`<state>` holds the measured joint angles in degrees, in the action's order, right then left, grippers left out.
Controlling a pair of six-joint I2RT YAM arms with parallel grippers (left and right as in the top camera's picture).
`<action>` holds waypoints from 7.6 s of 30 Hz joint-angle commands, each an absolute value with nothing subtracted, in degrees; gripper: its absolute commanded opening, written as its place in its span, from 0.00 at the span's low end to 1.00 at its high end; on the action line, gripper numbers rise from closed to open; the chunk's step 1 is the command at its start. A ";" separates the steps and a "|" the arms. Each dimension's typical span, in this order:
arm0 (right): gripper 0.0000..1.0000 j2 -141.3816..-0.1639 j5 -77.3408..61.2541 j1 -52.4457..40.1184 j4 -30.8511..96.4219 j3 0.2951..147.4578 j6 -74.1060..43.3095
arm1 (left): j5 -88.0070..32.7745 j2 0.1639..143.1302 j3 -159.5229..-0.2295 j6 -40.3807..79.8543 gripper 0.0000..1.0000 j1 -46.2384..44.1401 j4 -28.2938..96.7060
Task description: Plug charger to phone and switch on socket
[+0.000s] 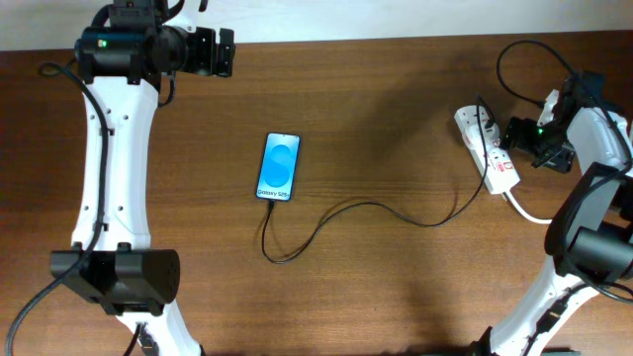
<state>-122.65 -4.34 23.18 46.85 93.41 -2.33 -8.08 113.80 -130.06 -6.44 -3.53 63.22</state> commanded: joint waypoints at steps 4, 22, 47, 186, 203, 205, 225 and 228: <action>0.98 -123.28 -4.47 21.69 45.21 92.77 -1.72 | -7.66 113.86 -130.17 -6.79 0.99 -3.57 63.16; 0.98 -126.50 -6.87 21.28 47.62 92.77 -3.42 | -7.64 113.89 -130.17 -6.79 0.99 -3.57 63.16; 0.99 -126.50 -3.20 17.67 44.71 92.79 -10.20 | -7.64 113.89 -130.17 -6.79 1.00 -3.57 63.16; 0.98 -124.97 -7.49 16.49 55.18 97.01 -4.95 | -7.64 113.89 -130.17 -6.79 0.99 -3.60 63.33; 0.99 -118.48 -0.60 19.49 97.34 150.12 -4.91 | -7.64 113.89 -130.17 -6.79 0.99 -3.57 63.33; 0.98 -112.46 -5.43 18.00 97.32 151.74 -4.91 | -7.64 113.86 -130.17 -6.79 0.99 -3.57 63.33; 0.98 -63.94 -5.28 7.46 97.34 143.74 -4.62 | -7.64 113.86 -130.17 -6.79 0.99 -3.60 63.33; 0.98 -58.54 -4.21 7.51 97.32 135.04 -4.49 | -7.64 113.89 -130.17 -6.79 0.99 -3.57 63.33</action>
